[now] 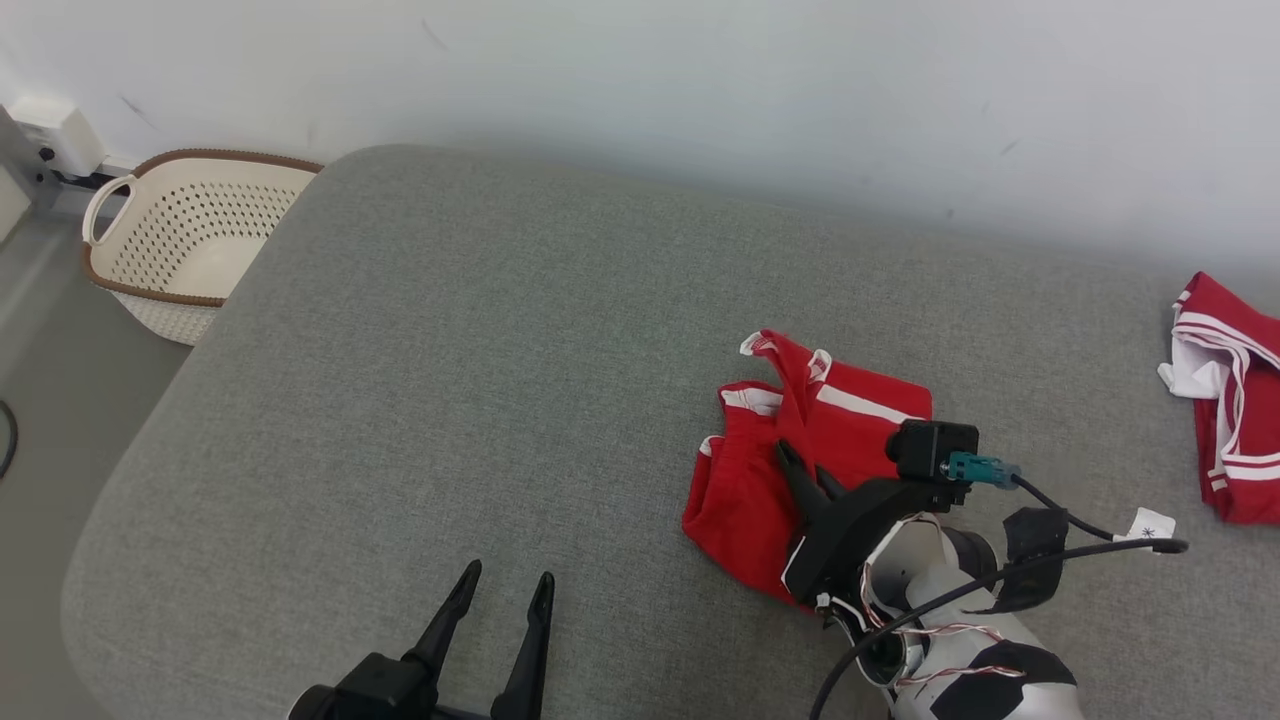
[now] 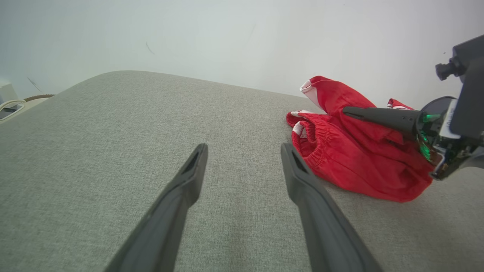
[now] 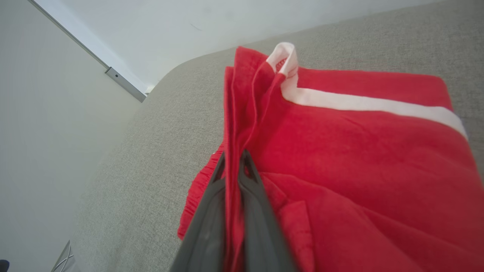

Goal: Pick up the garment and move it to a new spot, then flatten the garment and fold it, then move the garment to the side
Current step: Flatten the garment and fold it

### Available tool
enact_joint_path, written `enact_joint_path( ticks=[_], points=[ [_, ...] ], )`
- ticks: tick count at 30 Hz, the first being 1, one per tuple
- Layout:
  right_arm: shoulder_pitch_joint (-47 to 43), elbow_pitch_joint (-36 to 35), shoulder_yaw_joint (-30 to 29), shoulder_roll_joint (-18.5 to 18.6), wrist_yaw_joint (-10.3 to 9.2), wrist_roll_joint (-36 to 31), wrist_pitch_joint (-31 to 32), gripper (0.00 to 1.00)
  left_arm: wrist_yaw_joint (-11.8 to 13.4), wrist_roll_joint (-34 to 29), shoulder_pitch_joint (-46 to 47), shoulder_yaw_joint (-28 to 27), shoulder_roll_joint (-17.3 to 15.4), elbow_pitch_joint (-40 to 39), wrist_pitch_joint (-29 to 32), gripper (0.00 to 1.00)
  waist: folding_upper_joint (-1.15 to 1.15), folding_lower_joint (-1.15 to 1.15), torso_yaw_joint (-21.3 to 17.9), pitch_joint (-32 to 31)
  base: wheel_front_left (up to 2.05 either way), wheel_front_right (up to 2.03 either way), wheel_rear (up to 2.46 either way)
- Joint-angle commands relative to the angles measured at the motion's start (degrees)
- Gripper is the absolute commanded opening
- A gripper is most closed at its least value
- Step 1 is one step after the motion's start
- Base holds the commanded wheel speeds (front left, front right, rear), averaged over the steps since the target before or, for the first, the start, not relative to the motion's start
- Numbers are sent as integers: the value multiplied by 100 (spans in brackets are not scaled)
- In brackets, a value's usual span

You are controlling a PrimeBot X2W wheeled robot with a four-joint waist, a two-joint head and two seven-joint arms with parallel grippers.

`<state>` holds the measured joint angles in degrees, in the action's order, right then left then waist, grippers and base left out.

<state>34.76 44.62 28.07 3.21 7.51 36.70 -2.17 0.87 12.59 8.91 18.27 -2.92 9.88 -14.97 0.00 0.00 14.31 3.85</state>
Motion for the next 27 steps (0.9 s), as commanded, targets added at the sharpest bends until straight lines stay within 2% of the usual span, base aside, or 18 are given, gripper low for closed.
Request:
enact_joint_path(
  ticks=[1,2,3,4,11,20,27],
  points=[
    [34,86,79,-33,-4,77,-99,2,9,73,61,20,-1,39,-26,100,0,0,9,-23,0,0,0],
    [48,129,122,-34,-4,107,-159,29,10,79,47,34,-1,59,-26,100,0,0,15,-39,0,0,0],
    [52,167,172,-37,-4,145,-207,44,10,83,45,44,-2,80,-26,100,0,0,18,-56,0,0,0],
    [51,182,222,-40,-3,209,-240,99,10,84,40,46,-2,92,-26,100,0,0,17,-72,0,0,0],
    [29,-248,459,27,-2,536,-703,100,35,23,-138,-65,-2,97,-26,100,0,0,-125,-222,0,0,0],
    [-325,-1112,-28,945,-2,377,-1083,100,54,-59,-385,-257,-31,-68,-26,100,0,0,-413,-314,0,0,0],
    [-864,-1283,-684,1391,-2,-71,-1129,100,32,-100,-520,-367,-30,-152,-26,100,0,0,-500,-347,0,0,0]
  ],
)
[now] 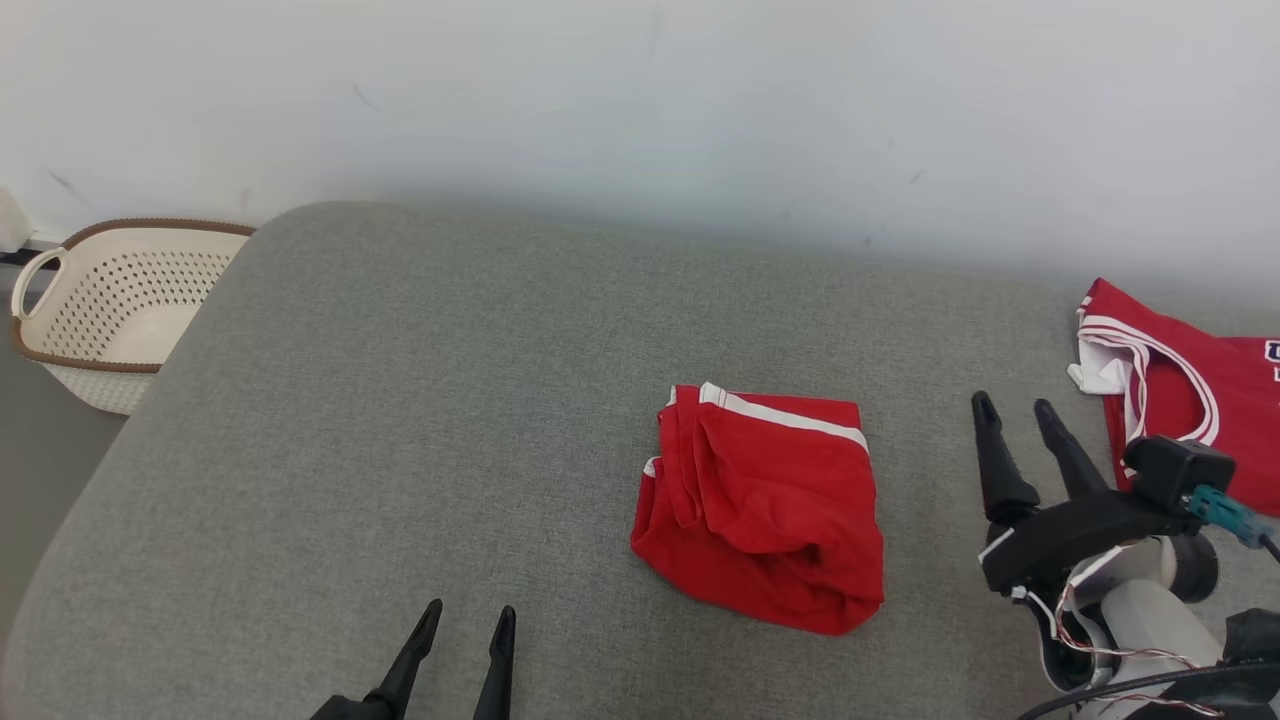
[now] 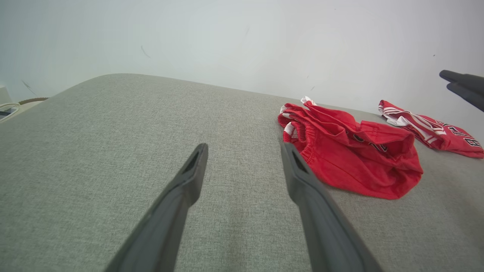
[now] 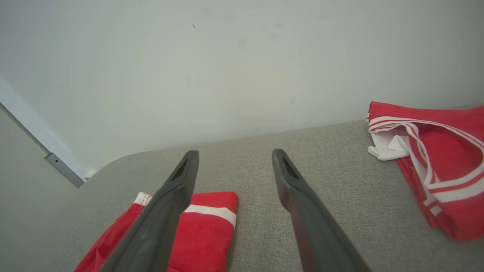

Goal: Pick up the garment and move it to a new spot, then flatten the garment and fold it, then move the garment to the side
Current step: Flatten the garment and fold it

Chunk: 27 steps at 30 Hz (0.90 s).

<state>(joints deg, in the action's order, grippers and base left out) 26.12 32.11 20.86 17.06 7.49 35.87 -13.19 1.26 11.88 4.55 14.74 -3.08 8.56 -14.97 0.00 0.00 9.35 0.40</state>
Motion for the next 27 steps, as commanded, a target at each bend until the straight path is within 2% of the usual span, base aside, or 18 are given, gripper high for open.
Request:
enact_joint_path(
  ticks=[1,2,3,4,5,6,14,27],
  points=[
    [-72,-29,-29,23,0,-99,-32,100,-9,-33,-105,-29,-13,-30,-26,100,0,0,-14,-3,0,0,0],
    [-150,-20,-95,-18,0,-144,-28,100,-4,-38,-123,-38,-13,-37,-26,100,0,0,-23,-6,0,0,0],
    [-207,-17,-146,-67,0,-180,-5,93,-8,-39,-136,-50,-13,-41,-26,100,0,0,-30,-7,0,0,0],
    [-242,-21,-192,-110,0,-220,7,65,-10,-46,-146,-60,-12,-49,-26,100,0,0,-35,-8,0,0,0],
    [-259,-11,-221,-134,0,-261,13,9,-14,-46,-146,-66,-11,-53,-26,100,0,0,-40,-7,0,0,0],
    [-287,30,-222,-142,0,-348,32,0,-20,-49,-131,-68,-11,-61,-26,100,0,0,-40,1,0,0,0],
    [-223,796,-145,-513,0,-725,-87,0,-50,-123,-23,-139,-20,-59,-26,100,0,0,100,10,0,0,0],
    [243,1889,229,-1172,0,-883,-202,0,-43,-169,-59,-323,-97,-95,-27,100,0,0,278,-14,0,0,0]
  ],
)
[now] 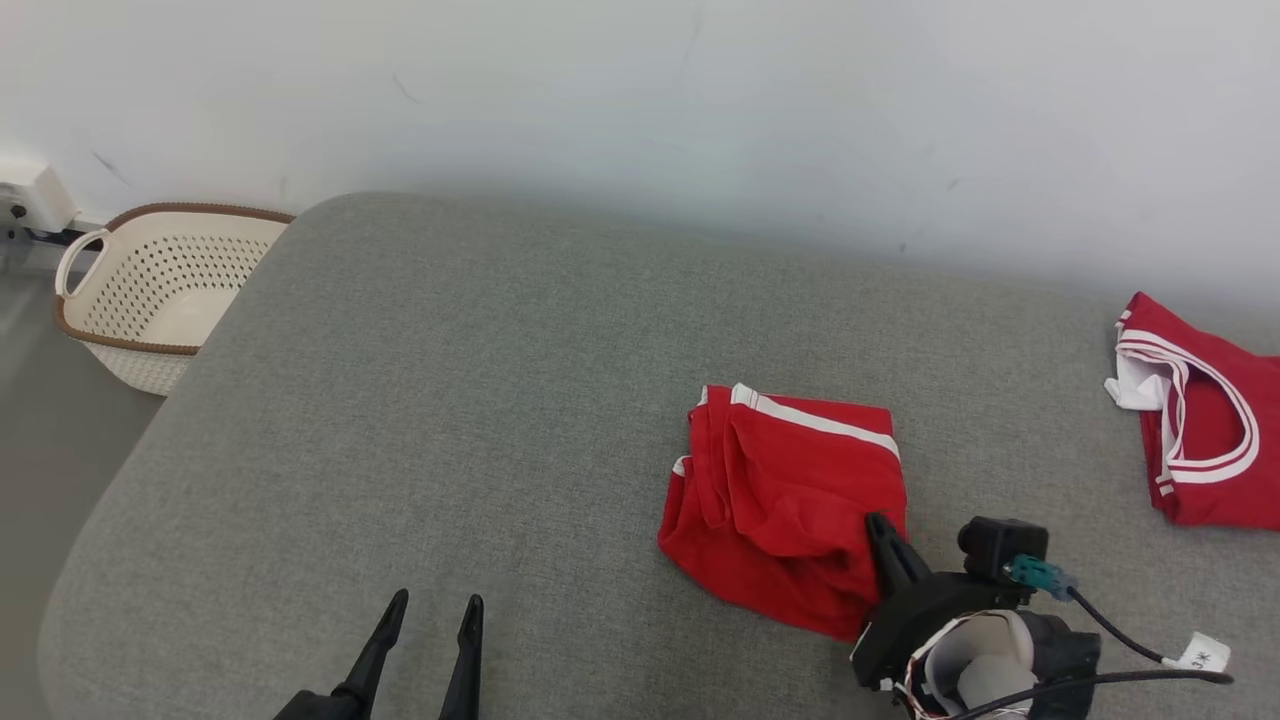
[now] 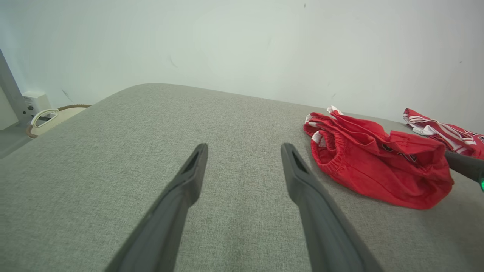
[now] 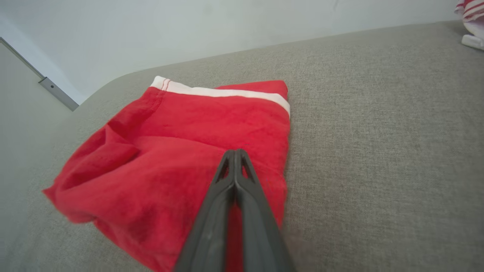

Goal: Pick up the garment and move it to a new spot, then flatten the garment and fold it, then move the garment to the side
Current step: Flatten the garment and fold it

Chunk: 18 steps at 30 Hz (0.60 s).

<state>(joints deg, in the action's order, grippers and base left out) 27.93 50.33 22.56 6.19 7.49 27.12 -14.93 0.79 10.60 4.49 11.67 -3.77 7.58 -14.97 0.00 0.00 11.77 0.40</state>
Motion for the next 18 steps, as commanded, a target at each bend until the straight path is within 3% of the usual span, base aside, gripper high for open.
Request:
enact_joint_path(
  ticks=[1,11,18],
  points=[
    [63,66,59,-85,0,-9,-29,0,4,-41,-53,-17,-27,4,-27,100,0,0,35,-13,0,0,0],
    [139,219,518,-329,0,93,-32,0,-36,-29,-67,-27,-8,55,-27,100,0,0,224,-54,0,0,0],
    [109,0,1425,-333,0,823,-23,0,-49,-13,-96,-24,8,93,-27,100,0,0,317,-85,0,0,0]
  ],
)
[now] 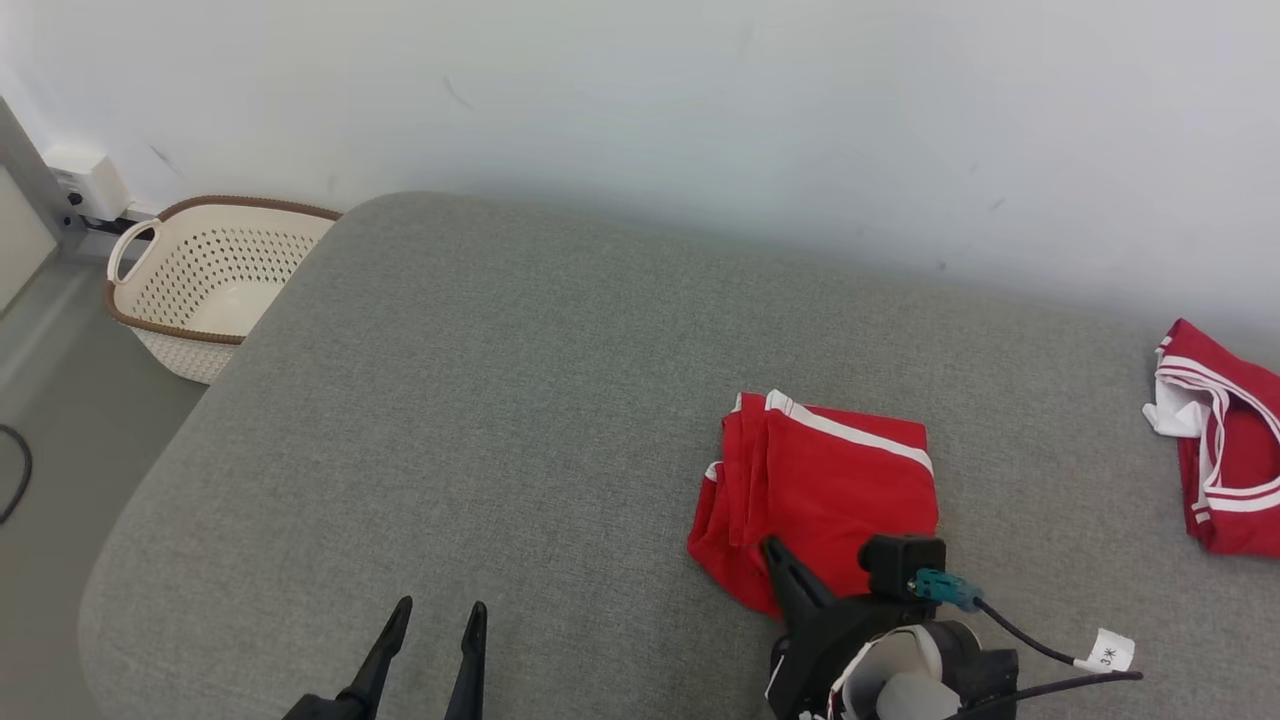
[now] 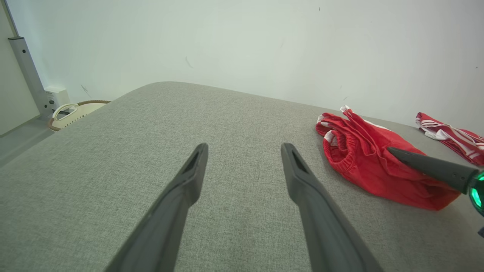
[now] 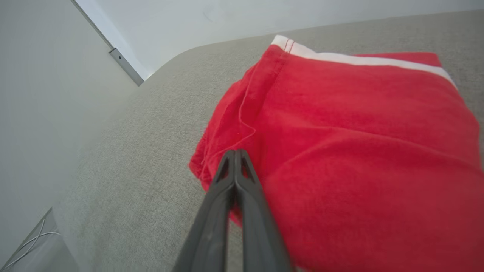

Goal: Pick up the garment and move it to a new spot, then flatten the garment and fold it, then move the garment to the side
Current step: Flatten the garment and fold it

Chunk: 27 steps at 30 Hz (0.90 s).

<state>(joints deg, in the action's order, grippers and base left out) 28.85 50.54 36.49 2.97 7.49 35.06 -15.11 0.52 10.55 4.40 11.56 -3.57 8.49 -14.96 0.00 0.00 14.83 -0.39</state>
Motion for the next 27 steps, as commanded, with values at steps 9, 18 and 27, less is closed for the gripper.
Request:
enact_joint_path(
  ticks=[9,18,27],
  points=[
    [117,-156,1155,-7,0,795,-4,0,-30,22,-70,-9,8,47,-28,100,0,0,119,-4,0,0,0],
    [97,-835,950,-9,0,962,-4,0,6,16,-133,-106,19,-14,-28,100,0,0,17,-31,0,0,0],
    [-92,-1553,-315,175,0,-78,-4,0,40,-26,-269,-216,27,-137,-28,100,0,0,-247,-59,0,0,0]
  ],
)
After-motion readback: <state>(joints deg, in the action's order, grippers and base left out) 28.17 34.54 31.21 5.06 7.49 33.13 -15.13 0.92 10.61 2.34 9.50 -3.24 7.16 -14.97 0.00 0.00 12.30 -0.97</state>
